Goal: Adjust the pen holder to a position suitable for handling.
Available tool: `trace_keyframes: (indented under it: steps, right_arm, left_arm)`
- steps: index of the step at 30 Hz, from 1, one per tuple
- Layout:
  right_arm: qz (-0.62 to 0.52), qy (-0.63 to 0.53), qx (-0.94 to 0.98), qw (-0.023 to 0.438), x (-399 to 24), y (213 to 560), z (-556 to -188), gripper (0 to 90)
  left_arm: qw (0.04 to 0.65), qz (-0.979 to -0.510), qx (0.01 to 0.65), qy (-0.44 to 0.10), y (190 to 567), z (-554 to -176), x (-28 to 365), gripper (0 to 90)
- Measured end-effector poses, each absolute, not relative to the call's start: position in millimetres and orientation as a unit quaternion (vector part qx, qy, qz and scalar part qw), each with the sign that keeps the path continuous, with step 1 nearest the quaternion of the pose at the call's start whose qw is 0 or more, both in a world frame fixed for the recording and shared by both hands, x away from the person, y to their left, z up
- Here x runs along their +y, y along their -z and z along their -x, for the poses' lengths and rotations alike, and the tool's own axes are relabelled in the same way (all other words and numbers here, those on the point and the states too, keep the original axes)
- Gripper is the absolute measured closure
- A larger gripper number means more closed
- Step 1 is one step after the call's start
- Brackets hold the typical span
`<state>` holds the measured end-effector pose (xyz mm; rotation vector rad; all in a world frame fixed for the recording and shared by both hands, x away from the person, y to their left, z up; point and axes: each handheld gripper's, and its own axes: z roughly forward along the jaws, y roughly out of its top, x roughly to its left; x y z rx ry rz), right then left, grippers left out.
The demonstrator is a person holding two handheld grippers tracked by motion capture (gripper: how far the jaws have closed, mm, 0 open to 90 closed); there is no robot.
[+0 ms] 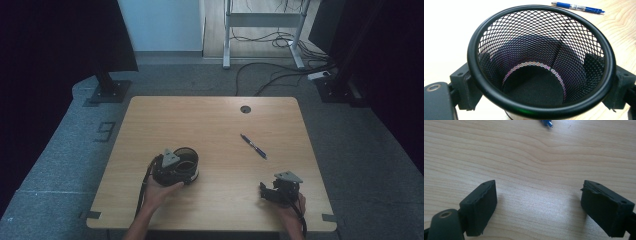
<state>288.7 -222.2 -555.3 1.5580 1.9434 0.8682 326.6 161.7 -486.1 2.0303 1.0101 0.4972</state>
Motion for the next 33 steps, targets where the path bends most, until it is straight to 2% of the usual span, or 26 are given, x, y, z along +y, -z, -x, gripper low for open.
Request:
trace_keyframes:
  steps: [33]
  right_arm:
    - [-0.572, -0.319, 0.714, 0.249, -222.2, 555.2, -288.7, 12.8]
  left_arm:
    - [0.385, -0.811, 0.4, -0.184, 500.1, -334.8, 151.3, 10.2]
